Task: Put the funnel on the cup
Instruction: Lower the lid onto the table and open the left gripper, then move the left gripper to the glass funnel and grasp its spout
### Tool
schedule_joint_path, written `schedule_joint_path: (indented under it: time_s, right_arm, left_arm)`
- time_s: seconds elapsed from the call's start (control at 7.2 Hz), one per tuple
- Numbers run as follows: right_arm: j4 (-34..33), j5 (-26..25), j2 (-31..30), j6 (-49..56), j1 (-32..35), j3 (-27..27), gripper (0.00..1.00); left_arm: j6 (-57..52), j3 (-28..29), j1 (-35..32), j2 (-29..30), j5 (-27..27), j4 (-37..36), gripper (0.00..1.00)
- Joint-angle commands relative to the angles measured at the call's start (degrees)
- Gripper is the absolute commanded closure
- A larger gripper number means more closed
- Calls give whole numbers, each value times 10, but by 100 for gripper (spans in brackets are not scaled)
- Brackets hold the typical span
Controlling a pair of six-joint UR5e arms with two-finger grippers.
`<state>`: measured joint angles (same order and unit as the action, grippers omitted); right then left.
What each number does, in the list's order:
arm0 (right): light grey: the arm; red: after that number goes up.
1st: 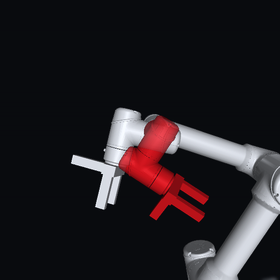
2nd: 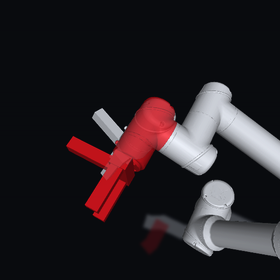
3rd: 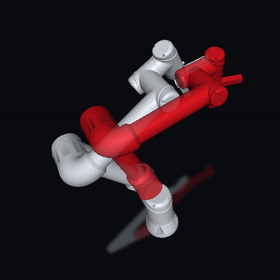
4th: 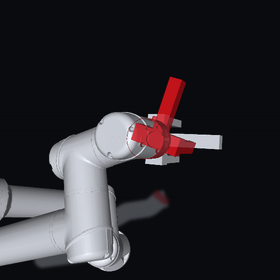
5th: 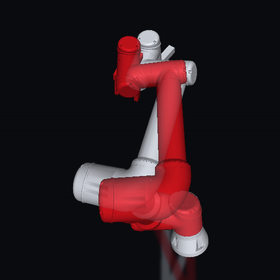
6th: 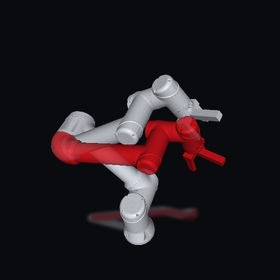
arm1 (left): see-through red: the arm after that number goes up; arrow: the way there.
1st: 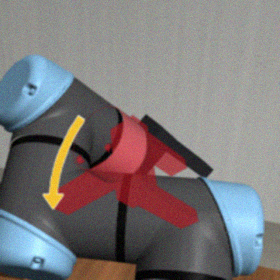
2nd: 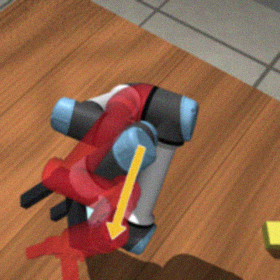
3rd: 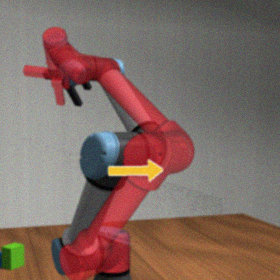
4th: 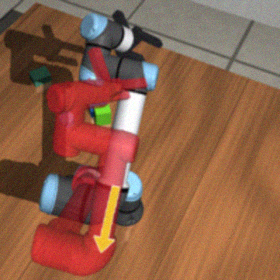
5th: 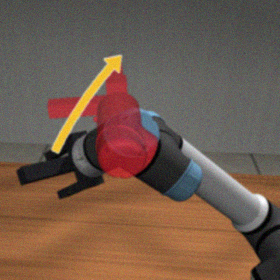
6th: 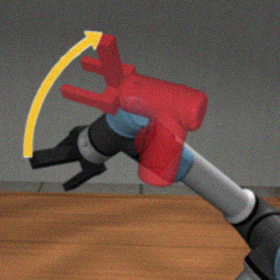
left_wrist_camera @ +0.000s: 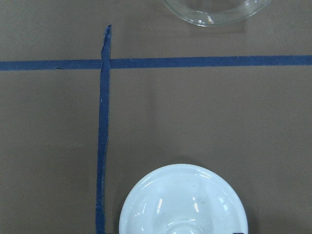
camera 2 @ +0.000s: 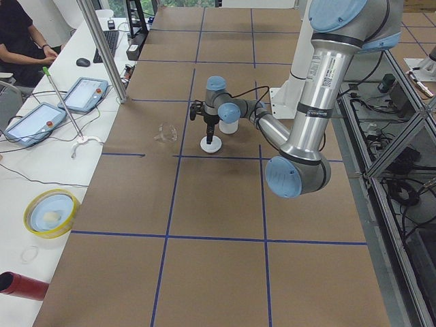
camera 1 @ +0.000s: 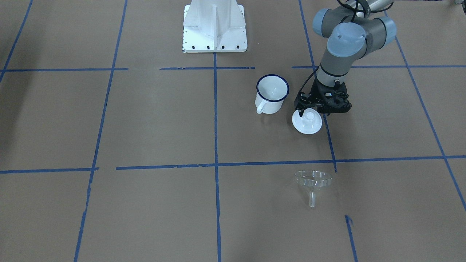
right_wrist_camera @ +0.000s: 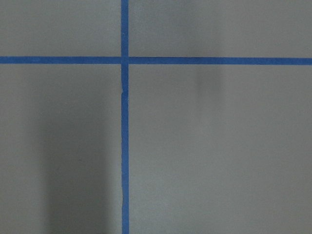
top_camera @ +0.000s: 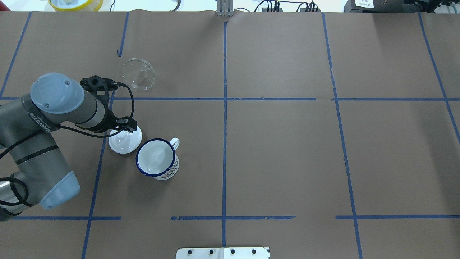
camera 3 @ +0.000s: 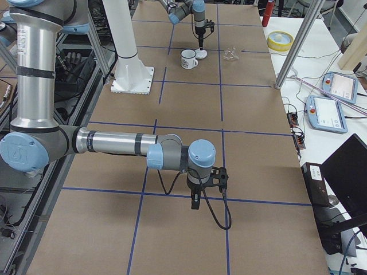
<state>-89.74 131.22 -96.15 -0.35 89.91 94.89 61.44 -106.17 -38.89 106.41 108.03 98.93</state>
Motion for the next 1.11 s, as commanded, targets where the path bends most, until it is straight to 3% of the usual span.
schedule_joint_path:
  time_s: [0.0, 0.28, 0.56, 0.83, 0.97]
  right_arm:
    - [0, 0, 0, 0, 0, 0, 0]
    - [0, 0, 0, 0, 0, 0, 0]
    - [0, 0, 0, 0, 0, 0, 0]
    - [0, 0, 0, 0, 0, 0, 0]
    - [0, 0, 0, 0, 0, 0, 0]
  left_arm:
    - [116, -15, -23, 12, -2, 0, 0]
    - [300, 7, -34, 68, -70, 5, 0]
    - [482, 100, -34, 101, -140, 124, 0]
    - [562, 216, -34, 141, -231, 230, 0]
    - [567, 228, -40, 147, -249, 245, 0]
